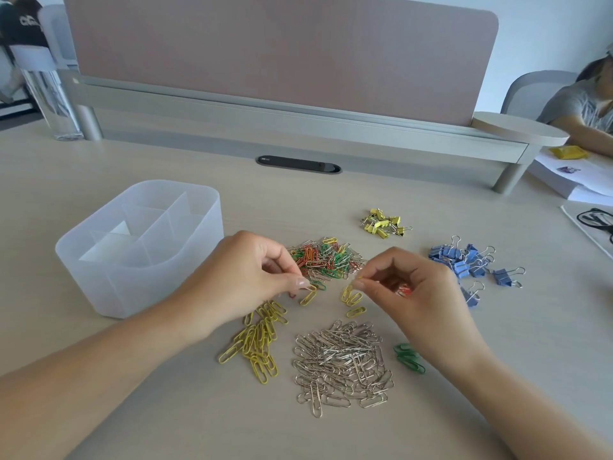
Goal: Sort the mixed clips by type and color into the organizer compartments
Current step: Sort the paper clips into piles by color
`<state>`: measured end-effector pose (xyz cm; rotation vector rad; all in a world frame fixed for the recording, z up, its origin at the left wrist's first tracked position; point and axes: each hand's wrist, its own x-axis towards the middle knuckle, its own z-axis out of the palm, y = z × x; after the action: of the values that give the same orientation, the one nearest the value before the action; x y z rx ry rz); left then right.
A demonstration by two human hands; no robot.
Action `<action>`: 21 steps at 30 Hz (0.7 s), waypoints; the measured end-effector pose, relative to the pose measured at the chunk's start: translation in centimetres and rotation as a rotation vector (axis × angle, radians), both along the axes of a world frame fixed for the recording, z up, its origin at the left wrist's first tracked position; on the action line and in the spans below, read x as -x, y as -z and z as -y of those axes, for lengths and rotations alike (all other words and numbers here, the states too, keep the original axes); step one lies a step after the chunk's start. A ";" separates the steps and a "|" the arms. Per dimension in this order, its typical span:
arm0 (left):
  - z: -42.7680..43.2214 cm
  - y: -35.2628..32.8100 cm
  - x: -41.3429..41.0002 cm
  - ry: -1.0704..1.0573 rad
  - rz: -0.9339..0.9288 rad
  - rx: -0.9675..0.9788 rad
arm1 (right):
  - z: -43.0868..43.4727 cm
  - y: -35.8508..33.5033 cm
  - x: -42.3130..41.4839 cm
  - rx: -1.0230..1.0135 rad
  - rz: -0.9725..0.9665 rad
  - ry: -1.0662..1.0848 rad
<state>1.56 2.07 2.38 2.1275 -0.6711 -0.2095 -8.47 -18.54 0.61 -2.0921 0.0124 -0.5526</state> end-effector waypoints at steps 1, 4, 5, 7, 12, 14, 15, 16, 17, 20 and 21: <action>-0.2 -0.1 -0.1 0.004 0.019 -0.020 | 0.0 0.1 -0.1 0.026 -0.013 -0.003; -0.8 -0.8 -0.5 0.031 0.045 -0.153 | -0.4 0.4 -0.1 0.111 -0.030 -0.001; -1.0 -1.0 -0.6 0.048 0.041 -0.205 | -0.6 0.5 -0.1 0.131 -0.042 -0.012; -1.3 -1.3 -0.9 0.078 0.036 -0.291 | -1.0 0.6 -0.1 0.171 -0.080 -0.066; -1.3 -0.8 -0.6 0.105 0.085 -0.412 | -0.2 0.5 -0.1 0.340 -0.065 -0.049; -1.4 -0.7 -0.3 0.118 0.102 -0.385 | 0.7 0.4 -0.2 0.387 -0.085 -0.017; -1.5 -0.6 -0.2 0.124 0.133 -0.371 | 1.2 0.4 -0.3 0.414 -0.097 -0.010; -1.4 -0.6 -0.1 0.138 0.179 -0.360 | 1.6 0.3 -0.3 0.437 -0.110 -0.008; -1.3 -0.4 0.1 0.158 0.230 -0.351 | 2.0 0.3 -0.3 0.453 -0.124 -0.012; -0.9 0.1 0.4 0.230 0.291 -0.344 | 2.4 0.3 -0.4 0.497 -0.189 -0.038; -0.8 0.3 0.4 0.251 0.294 -0.349 | 2.5 0.4 -0.5 0.503 -0.208 -0.046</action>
<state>1.11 2.87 2.09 2.4288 -1.1466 -0.1588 -7.98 -21.02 0.20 -2.6259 -0.0611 -0.3278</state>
